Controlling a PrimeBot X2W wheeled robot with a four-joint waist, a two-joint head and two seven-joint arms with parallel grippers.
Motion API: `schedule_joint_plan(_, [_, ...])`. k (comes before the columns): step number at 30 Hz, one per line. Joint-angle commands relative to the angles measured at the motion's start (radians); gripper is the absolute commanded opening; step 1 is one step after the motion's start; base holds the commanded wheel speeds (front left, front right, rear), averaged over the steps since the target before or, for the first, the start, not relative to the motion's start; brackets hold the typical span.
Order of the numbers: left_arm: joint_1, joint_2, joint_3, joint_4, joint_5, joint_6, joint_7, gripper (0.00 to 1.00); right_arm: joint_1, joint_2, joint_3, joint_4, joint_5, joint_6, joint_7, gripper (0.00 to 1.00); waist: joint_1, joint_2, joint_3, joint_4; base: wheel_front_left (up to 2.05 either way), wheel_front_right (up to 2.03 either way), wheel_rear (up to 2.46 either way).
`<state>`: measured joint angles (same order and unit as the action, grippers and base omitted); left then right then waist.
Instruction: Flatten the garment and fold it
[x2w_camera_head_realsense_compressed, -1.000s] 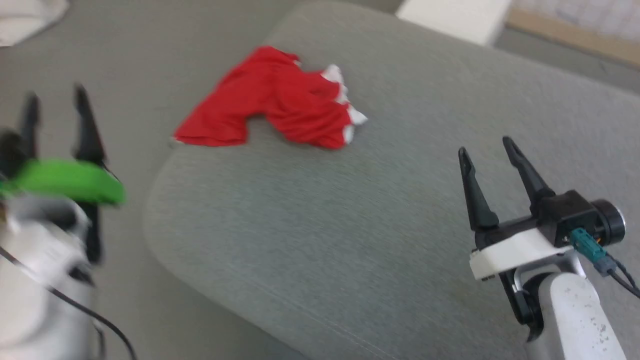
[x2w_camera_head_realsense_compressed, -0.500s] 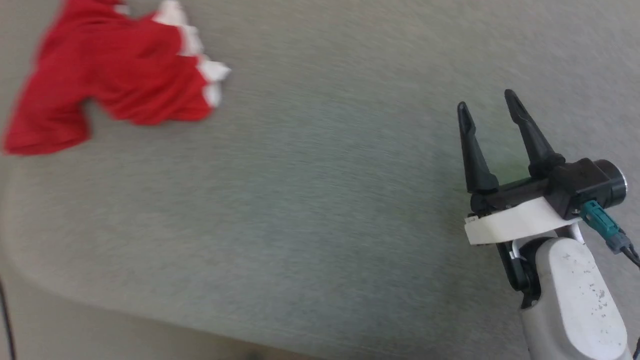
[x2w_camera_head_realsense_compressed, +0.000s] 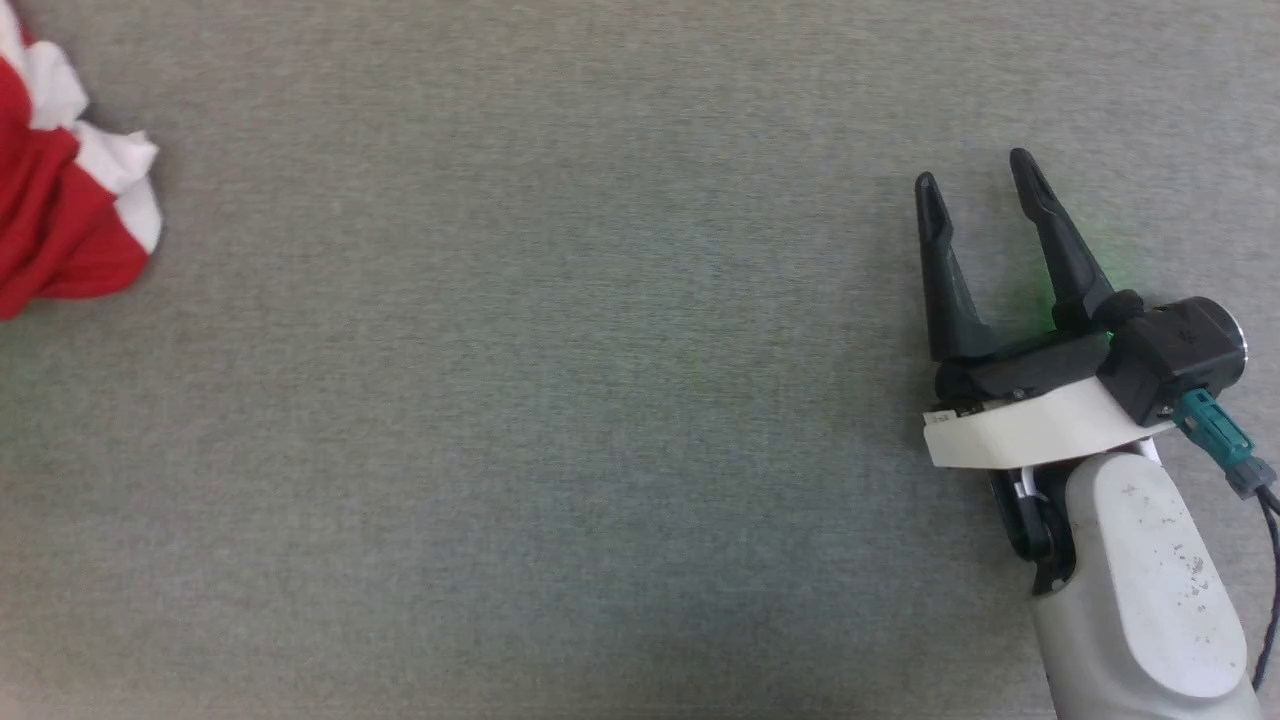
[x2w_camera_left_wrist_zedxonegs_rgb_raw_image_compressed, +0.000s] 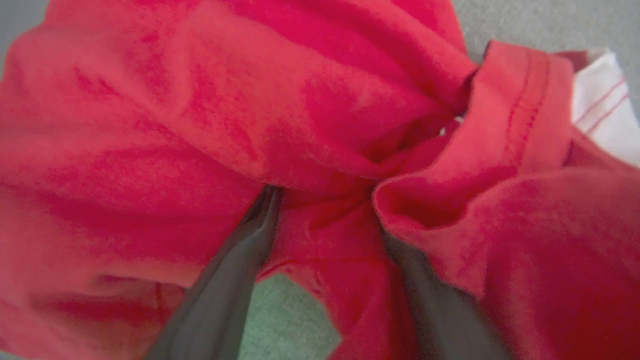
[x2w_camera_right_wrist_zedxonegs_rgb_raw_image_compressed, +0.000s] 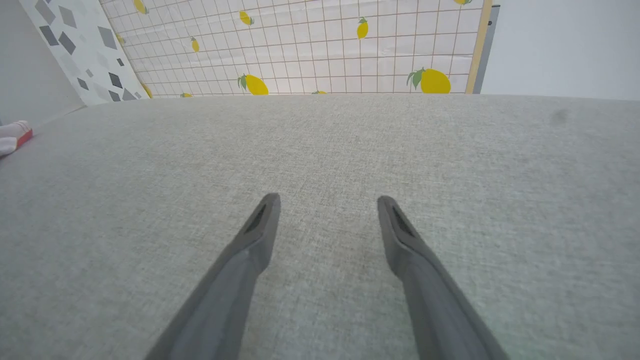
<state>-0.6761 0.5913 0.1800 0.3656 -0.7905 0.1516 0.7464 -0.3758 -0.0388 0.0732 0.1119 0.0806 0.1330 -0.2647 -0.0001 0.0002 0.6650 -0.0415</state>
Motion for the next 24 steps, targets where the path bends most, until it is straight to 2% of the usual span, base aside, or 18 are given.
schedule_joint_plan(1, [0.084,-0.085,-0.063,0.039,-0.014,-0.002,0.057,0.0,0.014,-0.011,-0.013,0.036,0.001,-0.002,0.004,1.0,0.0001,-0.0002,-0.015,-0.007,0.0,0.0,0.0])
schedule_joint_plan(4, [0.101,-0.058,-0.062,-0.002,0.044,-0.012,-0.047,0.0,0.021,-0.011,-0.016,0.047,-0.001,-0.002,0.003,1.0,0.0001,-0.0002,-0.063,0.007,0.0,0.0,0.0])
schedule_joint_plan(9, [0.096,-0.008,-0.051,-0.044,0.212,-0.015,-0.402,0.0,0.05,-0.011,-0.027,0.062,-0.003,-0.002,0.003,1.0,0.0001,-0.0002,-0.182,0.027,0.0,0.0,0.0])
schedule_joint_plan(13, [0.066,0.019,-0.061,-0.05,0.317,-0.009,-0.629,0.0,0.084,-0.011,-0.044,0.078,0.002,-0.002,0.003,1.0,0.0001,-0.0002,-0.288,0.034,0.0,0.0,0.0])
schedule_joint_plan(15, [0.044,0.031,-0.075,-0.057,0.358,-0.011,-0.709,0.0,0.104,-0.011,-0.052,0.085,0.007,-0.002,0.003,1.0,0.0001,-0.0002,-0.338,0.033,0.0,0.0,0.0])
schedule_joint_plan(20, [-0.018,0.026,-0.13,-0.094,0.42,-0.029,-0.836,0.0,0.152,-0.011,-0.069,0.101,0.018,-0.002,0.003,1.0,0.0001,-0.0002,-0.438,0.017,0.0,0.0,0.0])
schedule_joint_plan(24, [-0.087,-0.01,-0.203,-0.13,0.44,-0.058,-0.847,0.0,0.179,-0.011,-0.074,0.11,0.03,-0.002,0.003,1.0,0.0001,-0.0002,-0.5,-0.016,0.0,0.0,0.0])
